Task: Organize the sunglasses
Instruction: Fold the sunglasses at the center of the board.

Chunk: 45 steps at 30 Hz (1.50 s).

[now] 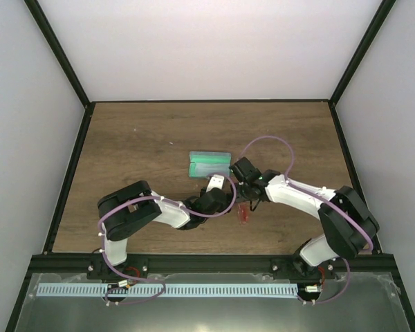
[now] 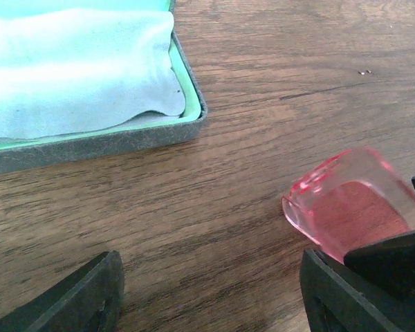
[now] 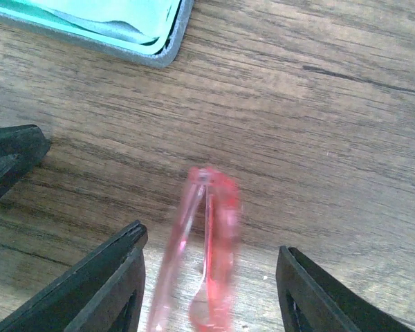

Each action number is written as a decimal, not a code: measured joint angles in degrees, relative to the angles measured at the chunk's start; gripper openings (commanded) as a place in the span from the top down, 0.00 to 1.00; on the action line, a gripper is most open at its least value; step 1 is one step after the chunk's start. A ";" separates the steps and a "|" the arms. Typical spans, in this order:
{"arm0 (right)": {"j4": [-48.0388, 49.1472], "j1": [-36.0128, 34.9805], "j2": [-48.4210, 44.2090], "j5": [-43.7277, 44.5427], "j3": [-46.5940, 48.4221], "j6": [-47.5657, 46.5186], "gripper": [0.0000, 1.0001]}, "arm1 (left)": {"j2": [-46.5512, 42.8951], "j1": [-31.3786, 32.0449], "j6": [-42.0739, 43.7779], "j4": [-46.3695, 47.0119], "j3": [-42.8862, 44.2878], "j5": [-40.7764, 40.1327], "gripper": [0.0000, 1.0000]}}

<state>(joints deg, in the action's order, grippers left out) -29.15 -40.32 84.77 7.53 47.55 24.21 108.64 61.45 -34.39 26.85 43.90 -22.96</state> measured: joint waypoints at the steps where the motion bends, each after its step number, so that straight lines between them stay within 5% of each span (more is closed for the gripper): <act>1: -0.07 0.00 -0.11 0.02 0.00 0.04 0.46 | 0.00 -0.02 -0.02 0.02 0.00 -0.02 0.28; 11: -1.53 -0.04 -8.72 -0.02 -0.96 2.23 0.61 | -0.09 -0.09 0.00 0.11 -0.13 0.24 0.28; 18: -3.17 -0.07 -11.74 0.92 -2.84 3.96 0.63 | -4.02 -0.09 -0.48 -0.96 -3.85 0.59 0.28; 31: -4.20 -0.07 -5.97 3.15 -4.15 6.54 0.84 | -31.98 -0.17 -0.59 -7.91 -15.50 -1.66 0.27; 43: 0.44 -0.07 -6.40 -0.24 -7.28 6.47 0.85 | -45.42 -0.17 -1.53 -12.31 -23.76 -5.03 0.27; 45: 0.83 -0.07 -7.48 -1.18 -7.85 6.40 0.72 | -45.97 -0.17 -1.62 -12.57 -23.82 -5.25 0.27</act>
<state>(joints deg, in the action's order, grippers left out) -28.32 -40.38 77.30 6.35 39.70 30.61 62.67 61.28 -36.01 14.28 20.08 -28.21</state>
